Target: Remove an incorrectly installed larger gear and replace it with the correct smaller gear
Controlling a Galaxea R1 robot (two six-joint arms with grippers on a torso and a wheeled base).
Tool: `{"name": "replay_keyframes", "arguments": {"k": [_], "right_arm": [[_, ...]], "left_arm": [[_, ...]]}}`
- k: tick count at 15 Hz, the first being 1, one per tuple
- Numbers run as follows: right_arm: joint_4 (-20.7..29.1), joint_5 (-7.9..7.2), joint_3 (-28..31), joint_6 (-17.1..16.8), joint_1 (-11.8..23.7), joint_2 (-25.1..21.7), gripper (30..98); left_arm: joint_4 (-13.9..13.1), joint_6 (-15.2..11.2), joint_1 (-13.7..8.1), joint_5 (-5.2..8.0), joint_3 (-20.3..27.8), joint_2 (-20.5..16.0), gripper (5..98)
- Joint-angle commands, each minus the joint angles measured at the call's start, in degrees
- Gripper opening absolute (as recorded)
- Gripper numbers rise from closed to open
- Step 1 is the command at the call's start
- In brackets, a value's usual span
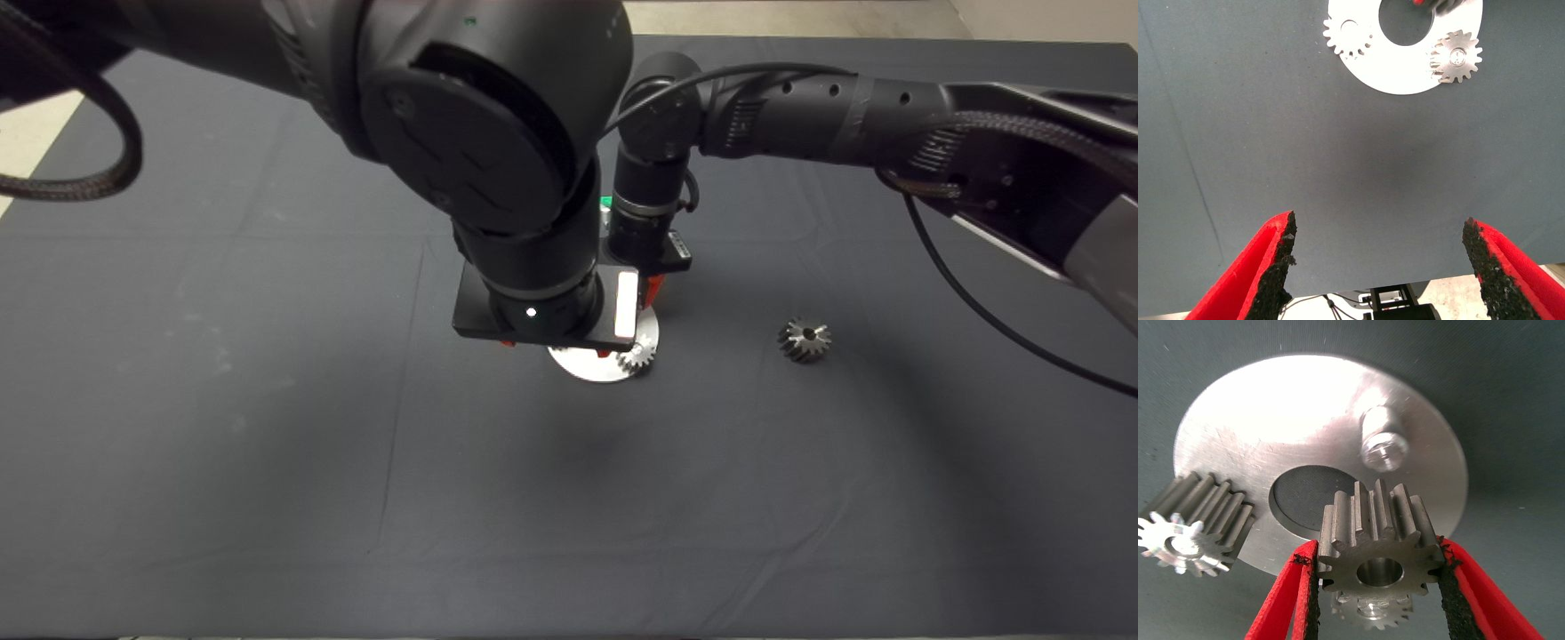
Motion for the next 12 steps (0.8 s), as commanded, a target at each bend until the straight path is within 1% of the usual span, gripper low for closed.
{"name": "replay_keyframes", "arguments": {"k": [1,2,3,5,6,8,10,12], "right_arm": [[0.3,-4.39,0.6,-0.2,7.4,-0.2,38.5],[1.1,-4.39,0.5,-0.2,8.7,-0.2,38.5],[1.6,-4.39,0.5,-0.2,9.2,0.0,38.5],[1.3,-4.29,0.2,-0.3,9.0,0.3,38.5],[1.2,-4.21,0.2,-0.3,8.3,0.5,38.5],[1.0,-4.3,0.1,-0.3,4.8,0.5,38.5],[1.0,-4.3,-0.1,-0.3,4.2,0.5,38.5],[-1.2,-4.39,-0.2,-0.3,4.0,0.4,38.5]], "left_arm": [[0.7,0.3,-1.2,3.45,-0.3,0.8,63.5],[0.7,0.3,-1.2,3.45,-0.3,0.8,63.5],[0.7,0.3,-1.2,3.45,-0.3,0.9,63.5],[0.6,0.3,-1.2,3.45,-0.2,0.9,63.5],[0.6,0.3,-1.2,3.45,-0.2,0.8,63.5],[0.6,0.3,-1.2,3.42,-0.1,0.8,63.5],[0.6,0.3,-1.2,3.45,-0.2,0.8,63.5],[0.6,0.3,-1.1,3.45,0.1,0.8,63.5]]}}
